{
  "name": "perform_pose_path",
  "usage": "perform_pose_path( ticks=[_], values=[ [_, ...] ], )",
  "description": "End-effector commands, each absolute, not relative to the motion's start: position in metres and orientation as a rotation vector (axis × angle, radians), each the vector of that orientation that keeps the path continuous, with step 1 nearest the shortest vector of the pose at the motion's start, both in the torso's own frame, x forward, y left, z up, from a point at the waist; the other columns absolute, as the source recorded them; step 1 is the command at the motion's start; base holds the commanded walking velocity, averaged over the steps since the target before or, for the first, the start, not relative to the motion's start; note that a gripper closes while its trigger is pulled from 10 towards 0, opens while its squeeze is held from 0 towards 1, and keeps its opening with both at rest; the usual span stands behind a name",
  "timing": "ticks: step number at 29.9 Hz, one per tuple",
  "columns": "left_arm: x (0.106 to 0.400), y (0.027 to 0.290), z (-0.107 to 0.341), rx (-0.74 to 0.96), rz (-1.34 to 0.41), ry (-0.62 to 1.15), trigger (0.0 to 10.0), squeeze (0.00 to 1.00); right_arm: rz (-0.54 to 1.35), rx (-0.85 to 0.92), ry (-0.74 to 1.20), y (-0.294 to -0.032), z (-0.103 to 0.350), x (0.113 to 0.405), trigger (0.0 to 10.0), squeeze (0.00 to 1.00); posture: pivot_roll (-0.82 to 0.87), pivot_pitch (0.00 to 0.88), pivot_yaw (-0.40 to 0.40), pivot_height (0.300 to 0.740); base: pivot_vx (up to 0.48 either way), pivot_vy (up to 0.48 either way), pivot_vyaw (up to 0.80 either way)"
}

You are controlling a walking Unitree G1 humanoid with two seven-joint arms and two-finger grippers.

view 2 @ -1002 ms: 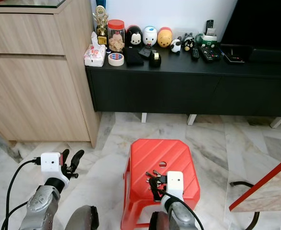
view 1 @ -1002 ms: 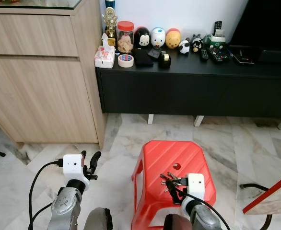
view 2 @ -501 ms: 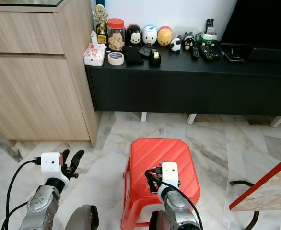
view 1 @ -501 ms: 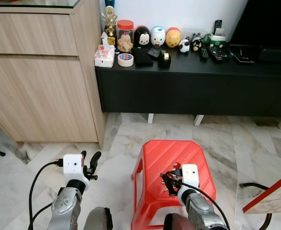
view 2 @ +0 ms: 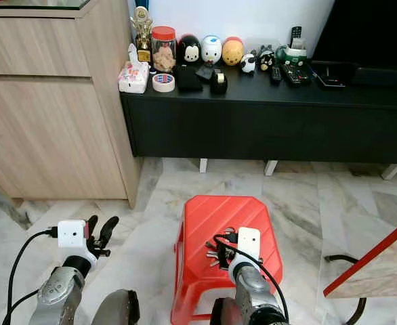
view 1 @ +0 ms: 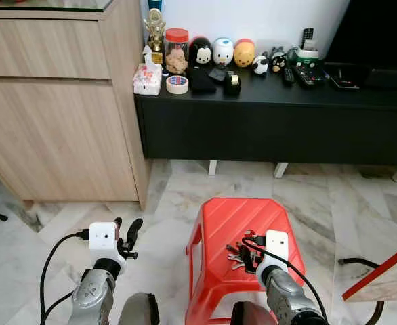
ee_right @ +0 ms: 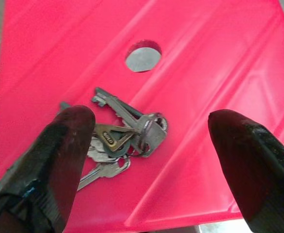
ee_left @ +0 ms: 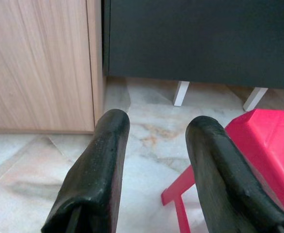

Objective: Hang keys on a hook

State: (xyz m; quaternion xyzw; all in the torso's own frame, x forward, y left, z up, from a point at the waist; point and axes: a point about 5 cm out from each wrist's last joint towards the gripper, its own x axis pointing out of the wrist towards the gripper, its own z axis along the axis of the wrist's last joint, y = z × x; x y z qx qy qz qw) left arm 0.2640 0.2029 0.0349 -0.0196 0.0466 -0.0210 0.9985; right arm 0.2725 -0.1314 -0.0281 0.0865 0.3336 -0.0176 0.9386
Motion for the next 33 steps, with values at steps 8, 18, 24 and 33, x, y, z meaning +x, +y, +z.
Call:
perform_pose_path(
  ticks=[8,18,24,33],
  values=[
    [0.261,0.199,0.038,-0.029,-0.045,0.067,10.0,0.0,-0.066,0.223,0.584,-0.134,-0.018,0.283,10.0,0.0,0.05,0.091,-0.099,0.616,0.0,0.0,0.0],
    [0.26,0.195,0.042,-0.039,-0.046,0.04,10.0,0.0,-0.024,0.177,0.537,-0.132,-0.017,0.281,10.0,0.0,0.06,0.147,-0.109,0.616,0.0,0.0,0.0],
    [0.256,0.195,0.043,-0.041,-0.04,0.037,10.0,0.0,0.012,0.167,0.529,-0.129,-0.018,0.279,10.0,0.0,0.06,0.159,-0.114,0.616,0.0,0.0,0.0],
    [0.247,0.195,0.041,-0.043,-0.027,0.048,10.0,0.0,0.055,0.143,0.549,-0.127,-0.017,0.281,10.0,0.0,0.06,0.183,-0.127,0.616,0.0,0.0,0.0]
  ],
)
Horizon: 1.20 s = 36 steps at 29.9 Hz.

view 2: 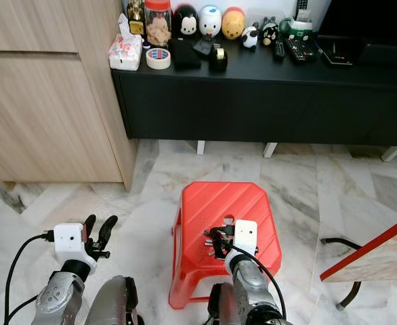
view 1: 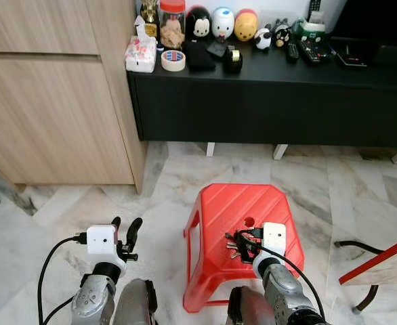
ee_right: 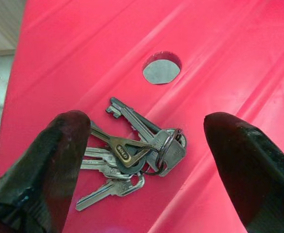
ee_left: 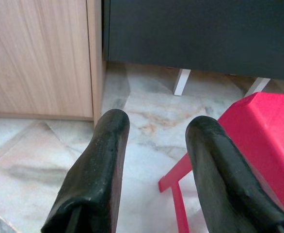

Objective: Hang keys on a hook

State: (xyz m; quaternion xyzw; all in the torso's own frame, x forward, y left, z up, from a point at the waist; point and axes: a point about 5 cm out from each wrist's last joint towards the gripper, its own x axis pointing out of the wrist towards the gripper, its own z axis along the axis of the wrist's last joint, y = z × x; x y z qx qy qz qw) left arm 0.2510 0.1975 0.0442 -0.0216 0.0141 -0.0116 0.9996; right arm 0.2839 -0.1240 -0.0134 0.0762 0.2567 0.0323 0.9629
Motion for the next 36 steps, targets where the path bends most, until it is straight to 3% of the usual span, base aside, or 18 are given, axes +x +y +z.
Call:
perform_pose_path(
  ticks=[1,7,8,9,10,11,13,14,15,16,17,32,33,34,36],
  values=[
    [0.2459,0.1952,0.0402,-0.042,-0.025,0.051,10.0,0.0,0.047,0.148,0.554,-0.1284,-0.0176,0.2811,10.0,0.0,0.06,0.184,-0.128,0.616,0.0,0.0,0.0],
    [0.2431,0.1952,0.0395,-0.044,-0.019,0.052,10.0,0.0,0.033,0.17,0.56,-0.1288,-0.0183,0.2805,10.0,0.0,0.06,0.191,-0.133,0.616,0.0,0.0,0.0],
    [0.2421,0.1951,0.039,-0.045,-0.017,0.056,10.0,0.0,0.033,0.161,0.569,-0.1291,-0.0192,0.2799,4.8,0.0,0.05,0.192,-0.134,0.616,0.0,0.0,0.0],
    [0.2421,0.1951,0.039,-0.045,-0.017,0.056,10.0,0.0,0.033,0.161,0.569,-0.1291,-0.0192,0.2799,4.8,0.0,0.05,0.192,-0.134,0.616,0.0,0.0,0.0],
    [0.2412,0.1949,0.0386,-0.045,-0.017,0.06,10.0,0.0,0.027,0.151,0.593,-0.1295,-0.0217,0.278,1.9,0.0,0.05,0.192,-0.133,0.616,0.0,0.0,0.0],
    [0.2411,0.1947,0.0385,-0.044,-0.017,0.061,10.0,0.0,0.025,0.154,0.595,-0.1296,-0.022,0.2777,0.3,0.0,0.05,0.192,-0.133,0.616,0.0,0.0,0.0],
    [0.241,0.1946,0.0385,-0.044,-0.017,0.062,10.0,0.0,0.024,0.155,0.595,-0.1297,-0.0222,0.2774,0.8,0.0,0.05,0.192,-0.133,0.616,0.0,0.0,0.0],
    [0.2407,0.1945,0.0385,-0.044,-0.017,0.063,10.0,0.0,0.025,0.157,0.598,-0.1296,-0.0233,0.2761,3.8,0.0,0.05,0.193,-0.133,0.616,0.0,0.0,0.0],
    [0.2406,0.1946,0.0386,-0.044,-0.016,0.064,10.0,0.0,0.026,0.157,0.601,-0.1295,-0.0239,0.2755,5.3,0.0,0.05,0.193,-0.133,0.616,0.0,0.0,0.0],
    [0.2406,0.1946,0.0386,-0.044,-0.016,0.064,10.0,0.0,0.026,0.157,0.601,-0.1295,-0.0239,0.2755,5.3,0.0,0.05,0.193,-0.133,0.616,0.0,0.0,0.0],
    [0.2403,0.1945,0.0385,-0.044,-0.016,0.065,10.0,0.0,0.031,0.154,0.61,-0.1292,-0.0252,0.274,10.0,0.0,0.05,0.192,-0.134,0.616,0.0,0.0,0.0],
    [0.2397,0.1946,0.0388,-0.034,-0.016,0.07,10.0,0.0,0.053,0.156,0.581,-0.1285,-0.0207,0.2784,10.0,0.0,0.05,0.195,-0.134,0.616,0.0,0.0,0.0],
    [0.2397,0.1947,0.0388,-0.033,-0.016,0.071,10.0,0.0,0.054,0.156,0.579,-0.1286,-0.0202,0.279,7.8,0.0,0.05,0.195,-0.134,0.616,0.0,0.0,0.0],
    [0.2399,0.1947,0.0388,-0.032,-0.017,0.072,10.0,0.0,0.054,0.154,0.58,-0.1288,-0.0198,0.2796,4.8,0.0,0.05,0.197,-0.135,0.616,0.0,0.0,0.0],
    [0.24,0.1946,0.0388,-0.032,-0.017,0.072,10.0,0.0,0.054,0.154,0.58,-0.1289,-0.0197,0.2797,4.8,0.0,0.05,0.197,-0.135,0.616,0.0,0.0,0.0]
  ],
)
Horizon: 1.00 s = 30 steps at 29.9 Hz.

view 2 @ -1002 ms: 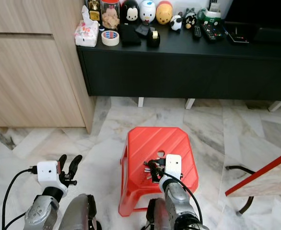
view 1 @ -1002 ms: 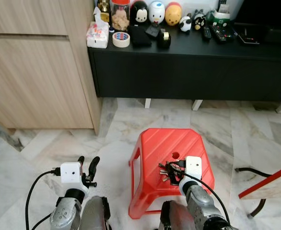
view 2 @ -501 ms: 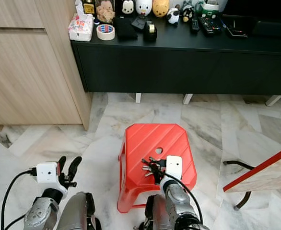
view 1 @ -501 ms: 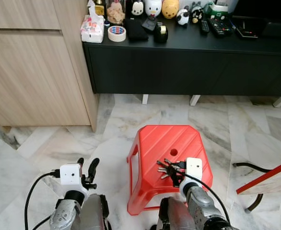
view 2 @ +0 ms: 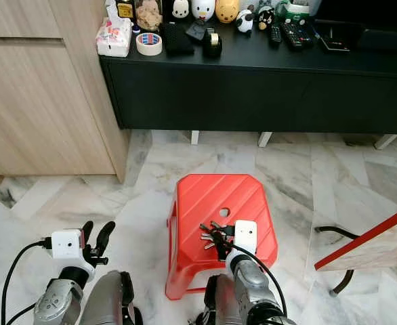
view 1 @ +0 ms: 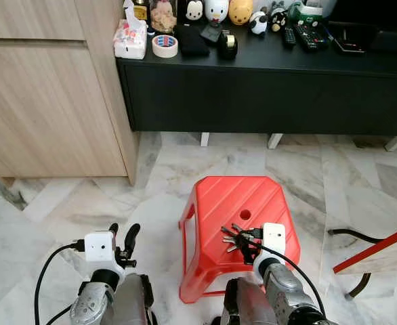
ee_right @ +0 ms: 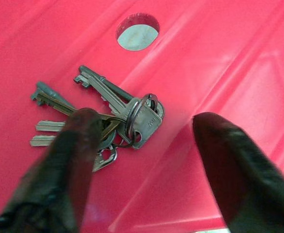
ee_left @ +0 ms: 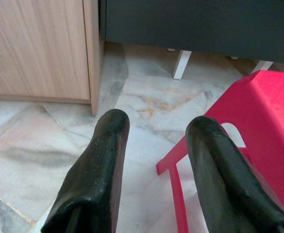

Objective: Hang keys on a hook

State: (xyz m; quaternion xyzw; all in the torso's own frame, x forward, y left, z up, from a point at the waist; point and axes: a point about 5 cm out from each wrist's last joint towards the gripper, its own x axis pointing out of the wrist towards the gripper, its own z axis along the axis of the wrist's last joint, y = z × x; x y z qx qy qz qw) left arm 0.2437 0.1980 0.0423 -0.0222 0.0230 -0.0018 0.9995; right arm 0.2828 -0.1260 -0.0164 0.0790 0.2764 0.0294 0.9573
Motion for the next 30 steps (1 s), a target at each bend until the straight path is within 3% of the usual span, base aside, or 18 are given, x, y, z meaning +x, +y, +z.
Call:
perform_pose_path(
  ticks=[1,30],
  values=[
    [0.2398,0.1947,0.0386,-0.031,-0.017,0.073,10.0,0.0,0.054,0.154,0.581,-0.1291,-0.0198,0.2796,0.0,0.0,0.05,0.197,-0.136,0.616,0.0,0.0,0.0],
    [0.2382,0.1955,0.0371,-0.011,-0.009,0.09,10.0,0.0,0.07,0.156,0.588,-0.1291,-0.0234,0.2749,0.0,0.0,0.05,0.199,-0.138,0.616,0.0,0.0,0.0]
  ],
)
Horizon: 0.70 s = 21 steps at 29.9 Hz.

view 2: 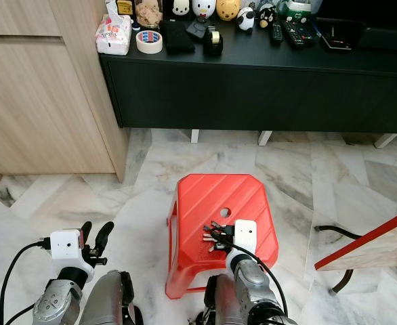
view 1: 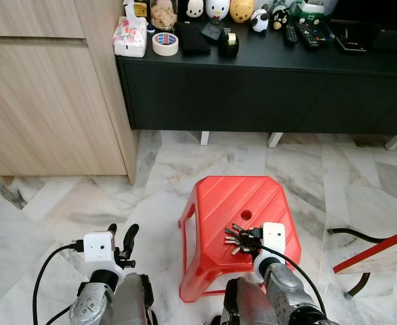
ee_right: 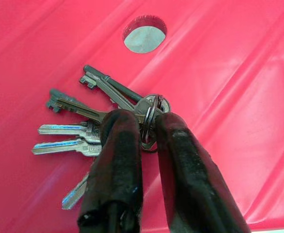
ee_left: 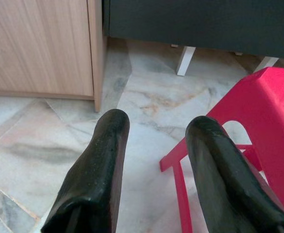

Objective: Hang keys on a hook

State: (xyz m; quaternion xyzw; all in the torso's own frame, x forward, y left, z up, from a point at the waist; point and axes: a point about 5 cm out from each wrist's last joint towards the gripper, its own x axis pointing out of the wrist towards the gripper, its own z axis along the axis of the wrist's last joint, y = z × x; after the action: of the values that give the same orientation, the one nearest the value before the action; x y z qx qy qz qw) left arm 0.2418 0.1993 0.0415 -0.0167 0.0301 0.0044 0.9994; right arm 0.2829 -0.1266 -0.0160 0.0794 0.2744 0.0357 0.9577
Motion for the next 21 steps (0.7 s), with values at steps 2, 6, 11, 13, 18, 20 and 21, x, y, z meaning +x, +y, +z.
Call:
perform_pose_path(
  ticks=[2,6,11,13,18,20,21],
  values=[
    [0.238,0.195,0.037,-0.013,-0.01,0.088,10.0,0.0,0.071,0.156,0.586,-0.13,-0.024,0.274,0.0,0.0,0.05,0.197,-0.138,0.616,0.0,0.0,0.0],
    [0.24,0.194,0.038,-0.012,-0.015,0.085,10.0,0.0,0.063,0.159,0.582,-0.132,-0.025,0.272,0.0,0.0,0.05,0.191,-0.137,0.616,0.0,0.0,0.0],
    [0.241,0.194,0.038,-0.009,-0.019,0.084,10.0,0.0,0.057,0.162,0.544,-0.132,-0.021,0.275,0.0,0.0,0.06,0.174,-0.138,0.616,0.0,0.0,0.0],
    [0.242,0.194,0.038,-0.008,-0.019,0.084,10.0,0.0,0.06,0.16,0.525,-0.132,-0.019,0.277,0.0,0.0,0.06,0.171,-0.139,0.616,0.0,0.0,0.0],
    [0.245,0.193,0.038,-0.007,-0.019,0.078,10.0,0.0,0.08,0.161,0.418,-0.131,-0.01,0.279,1.4,0.0,0.06,0.142,-0.139,0.616,0.0,0.0,0.0],
    [0.246,0.193,0.038,-0.007,-0.02,0.077,10.0,0.0,0.096,0.147,0.379,-0.131,-0.007,0.278,8.7,0.0,0.05,0.132,-0.138,0.616,0.0,0.0,0.0],
    [0.247,0.193,0.039,-0.007,-0.021,0.076,10.0,0.0,0.102,0.143,0.364,-0.131,-0.006,0.277,10.0,0.0,0.05,0.124,-0.137,0.616,0.0,0.0,0.0]
  ],
)
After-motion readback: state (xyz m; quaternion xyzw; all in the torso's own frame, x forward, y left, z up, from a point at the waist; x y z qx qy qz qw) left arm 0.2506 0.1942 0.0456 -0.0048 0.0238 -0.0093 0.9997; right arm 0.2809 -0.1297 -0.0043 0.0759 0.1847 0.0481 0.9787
